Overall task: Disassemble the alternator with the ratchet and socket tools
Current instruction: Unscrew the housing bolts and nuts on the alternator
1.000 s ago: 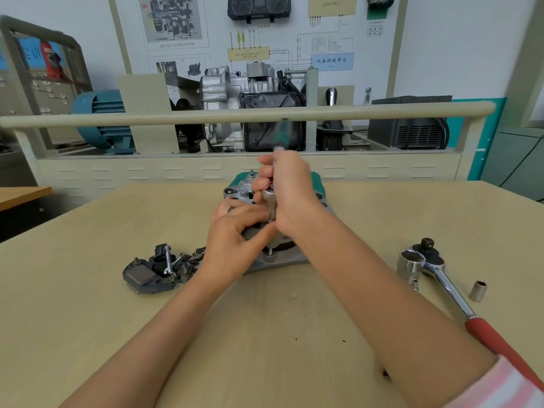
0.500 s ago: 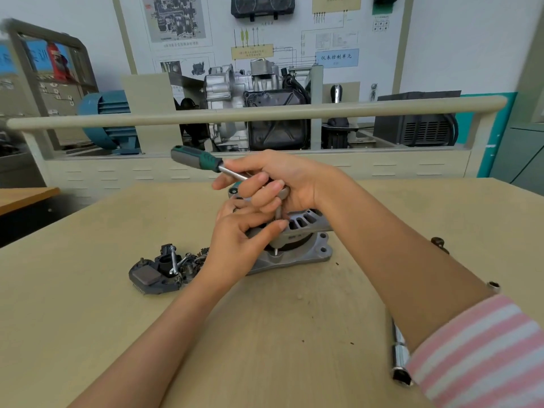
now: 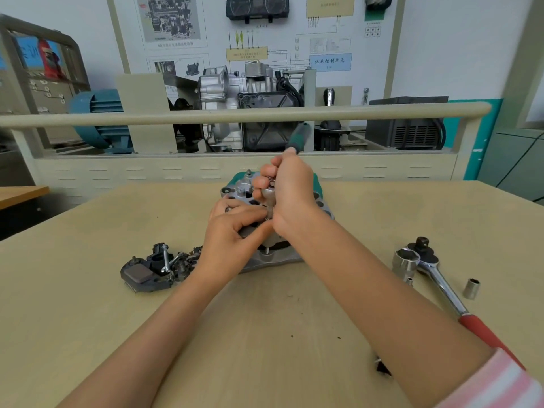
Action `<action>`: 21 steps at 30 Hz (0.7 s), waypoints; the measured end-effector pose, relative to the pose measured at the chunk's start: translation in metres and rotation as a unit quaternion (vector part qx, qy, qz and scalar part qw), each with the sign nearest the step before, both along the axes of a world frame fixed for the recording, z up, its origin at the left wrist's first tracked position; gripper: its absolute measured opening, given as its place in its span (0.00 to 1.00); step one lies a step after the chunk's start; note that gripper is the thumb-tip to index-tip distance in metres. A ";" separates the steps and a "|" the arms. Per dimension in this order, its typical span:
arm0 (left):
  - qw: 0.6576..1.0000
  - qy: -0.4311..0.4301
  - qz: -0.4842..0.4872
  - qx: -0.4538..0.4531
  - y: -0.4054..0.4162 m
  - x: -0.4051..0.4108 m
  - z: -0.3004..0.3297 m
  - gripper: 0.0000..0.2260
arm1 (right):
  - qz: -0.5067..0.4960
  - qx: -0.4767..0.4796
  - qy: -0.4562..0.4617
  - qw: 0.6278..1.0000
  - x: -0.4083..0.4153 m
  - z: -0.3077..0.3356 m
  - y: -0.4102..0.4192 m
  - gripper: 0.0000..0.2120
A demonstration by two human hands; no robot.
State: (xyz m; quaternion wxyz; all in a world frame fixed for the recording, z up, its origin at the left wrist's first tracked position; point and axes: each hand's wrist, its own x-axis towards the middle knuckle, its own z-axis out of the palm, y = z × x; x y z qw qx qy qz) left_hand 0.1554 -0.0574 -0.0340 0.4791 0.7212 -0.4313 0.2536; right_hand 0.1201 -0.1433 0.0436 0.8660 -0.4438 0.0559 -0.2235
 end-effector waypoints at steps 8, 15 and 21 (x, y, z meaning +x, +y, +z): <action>1.000 0.016 0.008 -0.016 -0.001 0.002 -0.001 0.08 | 0.409 -0.251 0.136 0.867 0.009 0.024 -0.018 0.15; 0.999 -0.003 -0.022 -0.025 0.001 0.011 -0.004 0.10 | 0.543 -0.252 0.171 0.783 0.022 0.028 -0.021 0.16; 1.000 -0.002 -0.005 0.002 0.002 0.004 -0.002 0.04 | 0.308 -0.117 0.035 0.943 0.004 0.008 -0.015 0.15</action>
